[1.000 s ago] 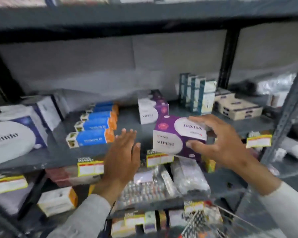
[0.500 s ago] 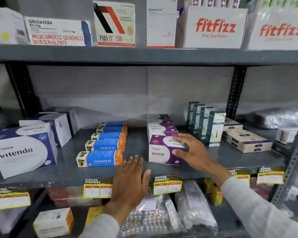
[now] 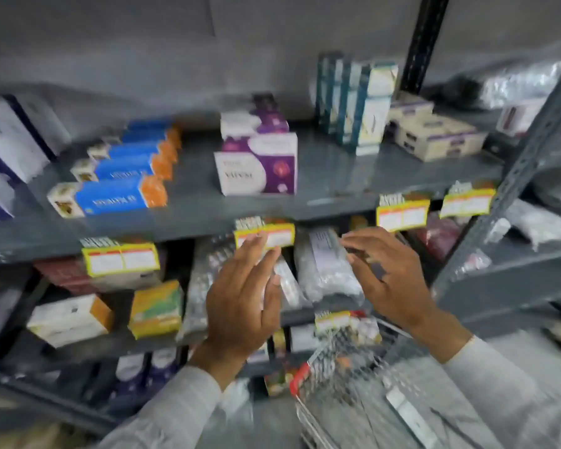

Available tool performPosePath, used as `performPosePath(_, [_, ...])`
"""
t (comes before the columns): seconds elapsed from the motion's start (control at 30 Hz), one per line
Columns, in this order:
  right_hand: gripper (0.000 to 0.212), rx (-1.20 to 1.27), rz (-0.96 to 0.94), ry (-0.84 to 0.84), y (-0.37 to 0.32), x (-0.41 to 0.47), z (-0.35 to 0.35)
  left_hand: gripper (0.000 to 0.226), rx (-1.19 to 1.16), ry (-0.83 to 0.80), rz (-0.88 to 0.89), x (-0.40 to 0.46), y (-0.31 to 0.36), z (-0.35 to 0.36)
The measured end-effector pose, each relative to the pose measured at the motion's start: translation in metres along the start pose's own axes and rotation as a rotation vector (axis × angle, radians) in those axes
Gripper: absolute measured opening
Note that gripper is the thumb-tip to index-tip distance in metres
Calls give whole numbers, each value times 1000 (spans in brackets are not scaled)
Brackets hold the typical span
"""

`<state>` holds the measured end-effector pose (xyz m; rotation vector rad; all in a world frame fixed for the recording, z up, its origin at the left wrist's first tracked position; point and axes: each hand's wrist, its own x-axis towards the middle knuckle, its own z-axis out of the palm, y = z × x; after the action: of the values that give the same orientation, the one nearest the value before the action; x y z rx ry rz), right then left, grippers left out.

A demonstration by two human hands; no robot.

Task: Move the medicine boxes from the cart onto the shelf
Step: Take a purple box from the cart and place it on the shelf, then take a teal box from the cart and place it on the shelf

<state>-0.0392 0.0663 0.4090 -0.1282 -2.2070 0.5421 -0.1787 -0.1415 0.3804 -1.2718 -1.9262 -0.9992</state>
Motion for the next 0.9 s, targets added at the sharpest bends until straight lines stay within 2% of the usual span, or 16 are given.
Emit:
performPosePath(0.07, [20, -4, 74, -152, 24, -51, -5, 38, -69, -163, -5, -42, 22, 33])
performPosePath(0.17, [27, -14, 273, -409, 67, -127, -11, 40, -141, -510, -95, -116, 51, 85])
performPosePath(0.23, [27, -32, 504, -526, 99, -177, -15, 45, -138, -760, -166, -166, 68, 114])
performPosePath(0.3, [36, -105, 755, -672, 133, -229, -16, 52, -137, -995, -215, -207, 85, 136])
performPosePath(0.4, [56, -213, 1045, -1003, 173, -300, -10, 55, -142, -1219, -269, -246, 101, 167])
performPosePath(0.53, [65, -273, 1183, -1191, 216, -384, 1, 64, -38, -1344, -267, -279, 108, 195])
performPosePath(0.6, [65, -318, 1196, -1237, 236, -416, 12, 70, 2, -1326, -263, -287, 107, 199])
performPosePath(0.73, [51, -330, 1142, -1150, 267, -452, 46, 72, -13, -1320, -253, -292, 104, 202])
performPosePath(0.83, [58, -361, 1081, -1050, 290, -471, 75, 71, -16, -1305, -243, -293, 105, 204])
performPosePath(0.9, [69, -346, 1112, -1016, 300, -479, 94, 70, -24, -1301, -254, -295, 105, 205])
